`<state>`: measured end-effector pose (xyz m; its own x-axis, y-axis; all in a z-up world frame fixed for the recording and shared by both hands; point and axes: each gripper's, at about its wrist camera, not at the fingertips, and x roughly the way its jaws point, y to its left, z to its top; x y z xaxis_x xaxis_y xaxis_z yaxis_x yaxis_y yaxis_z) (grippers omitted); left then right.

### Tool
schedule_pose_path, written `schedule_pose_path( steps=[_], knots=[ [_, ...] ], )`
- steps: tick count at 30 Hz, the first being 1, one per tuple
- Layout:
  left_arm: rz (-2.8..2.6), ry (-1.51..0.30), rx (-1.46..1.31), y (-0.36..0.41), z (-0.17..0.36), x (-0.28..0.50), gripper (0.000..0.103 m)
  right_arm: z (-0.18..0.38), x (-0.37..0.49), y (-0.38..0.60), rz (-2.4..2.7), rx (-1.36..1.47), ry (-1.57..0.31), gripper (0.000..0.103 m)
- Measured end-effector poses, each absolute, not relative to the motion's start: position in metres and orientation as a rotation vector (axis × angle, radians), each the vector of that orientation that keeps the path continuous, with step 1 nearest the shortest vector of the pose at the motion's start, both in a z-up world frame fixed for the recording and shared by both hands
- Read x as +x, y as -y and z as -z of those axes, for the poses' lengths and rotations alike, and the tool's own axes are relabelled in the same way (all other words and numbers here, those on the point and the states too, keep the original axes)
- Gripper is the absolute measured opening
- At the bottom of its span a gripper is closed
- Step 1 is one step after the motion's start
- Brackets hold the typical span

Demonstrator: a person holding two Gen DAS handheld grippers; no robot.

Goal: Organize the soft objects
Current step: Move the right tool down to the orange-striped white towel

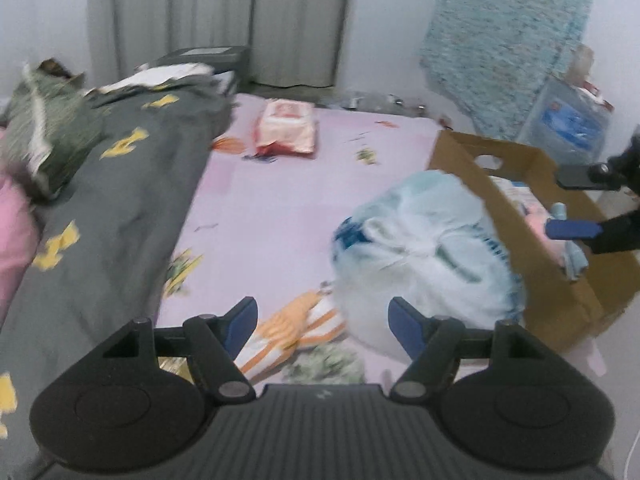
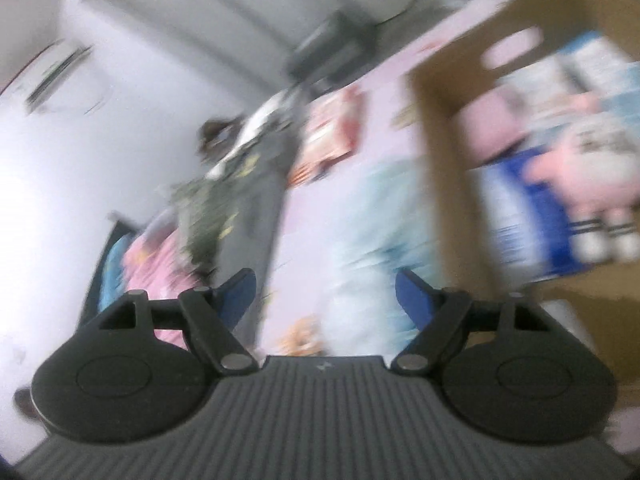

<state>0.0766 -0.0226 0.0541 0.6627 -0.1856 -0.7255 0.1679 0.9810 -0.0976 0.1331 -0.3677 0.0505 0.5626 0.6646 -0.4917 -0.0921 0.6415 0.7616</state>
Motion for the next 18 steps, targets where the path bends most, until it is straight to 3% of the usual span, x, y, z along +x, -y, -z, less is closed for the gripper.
schedule_pose_path(
  steps=[4, 9, 14, 18],
  knots=[
    [0.162, -0.817, -0.021, 0.013, -0.038, 0.064, 0.072, -0.042, 0.159, 0.304, -0.61, 0.683, -0.967, 0.077],
    [0.149, -0.85, -0.095, 0.003, -0.012, 0.056, 0.061, -0.029, 0.189, 0.24, -0.708, 0.626, -1.133, 0.077],
    [0.215, -0.901, -0.152, 0.006, 0.01, 0.06, 0.057, -0.009, 0.216, 0.19, -0.725, 0.571, -1.292, 0.077],
    [0.216, -0.935, -0.181, 0.01, 0.026, 0.074, 0.054, -0.002, 0.242, 0.149, -0.742, 0.452, -1.305, 0.077]
  ],
)
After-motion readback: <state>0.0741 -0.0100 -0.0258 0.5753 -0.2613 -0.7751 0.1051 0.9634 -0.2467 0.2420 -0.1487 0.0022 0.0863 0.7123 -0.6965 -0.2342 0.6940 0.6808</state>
